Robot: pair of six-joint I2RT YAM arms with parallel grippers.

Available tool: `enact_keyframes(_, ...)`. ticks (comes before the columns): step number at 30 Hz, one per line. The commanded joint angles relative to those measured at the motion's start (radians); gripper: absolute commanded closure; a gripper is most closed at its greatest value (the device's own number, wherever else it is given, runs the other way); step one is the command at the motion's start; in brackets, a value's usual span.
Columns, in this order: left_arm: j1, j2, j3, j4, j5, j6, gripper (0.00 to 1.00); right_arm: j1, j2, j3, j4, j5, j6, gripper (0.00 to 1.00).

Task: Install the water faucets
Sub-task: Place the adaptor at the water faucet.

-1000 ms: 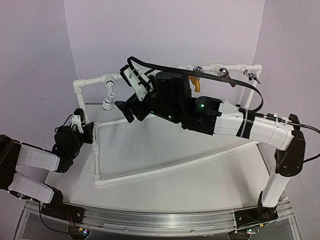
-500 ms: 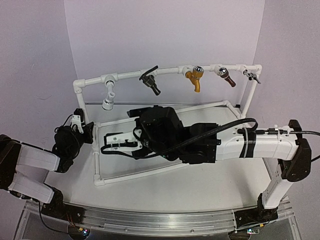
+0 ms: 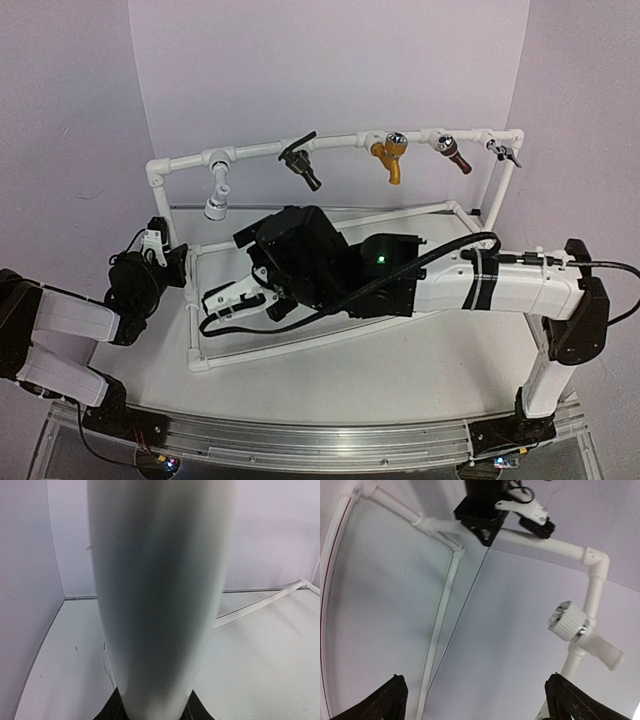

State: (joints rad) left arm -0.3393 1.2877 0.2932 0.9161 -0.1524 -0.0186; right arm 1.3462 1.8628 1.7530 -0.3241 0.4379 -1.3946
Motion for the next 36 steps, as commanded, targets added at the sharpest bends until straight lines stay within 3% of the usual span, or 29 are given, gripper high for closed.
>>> enact_keyframes(1,-0.037,-0.005,0.029,-0.001,0.149,-0.026,1.00,-0.033,-0.060,0.001,0.024,-0.226,0.262,0.02)
enact_keyframes(6,-0.037,-0.003,0.030,-0.005,0.149,-0.028,1.00,-0.116,-0.077,-0.107,0.041,-0.471,0.440,0.02)
enact_keyframes(9,-0.037,-0.008,0.029,-0.010,0.149,-0.030,1.00,-0.139,-0.081,-0.140,0.092,-0.543,0.488,0.02)
enact_keyframes(11,-0.037,-0.010,0.028,-0.012,0.149,-0.029,1.00,-0.139,-0.083,-0.134,0.138,-0.512,0.465,0.02)
enact_keyframes(15,-0.037,-0.008,0.029,-0.011,0.149,-0.030,1.00,-0.091,-0.055,-0.084,0.146,-0.313,0.284,0.02)
enact_keyframes(20,-0.037,-0.001,0.032,-0.007,0.149,-0.028,1.00,-0.054,-0.004,-0.024,0.179,-0.179,0.018,0.04)
enact_keyframes(26,-0.037,0.002,0.033,-0.008,0.149,-0.027,1.00,-0.042,0.053,0.060,0.255,-0.164,-0.125,0.06)
enact_keyframes(36,-0.037,0.017,0.039,0.001,0.175,-0.026,1.00,-0.047,0.208,0.218,0.327,-0.005,-0.461,0.06)
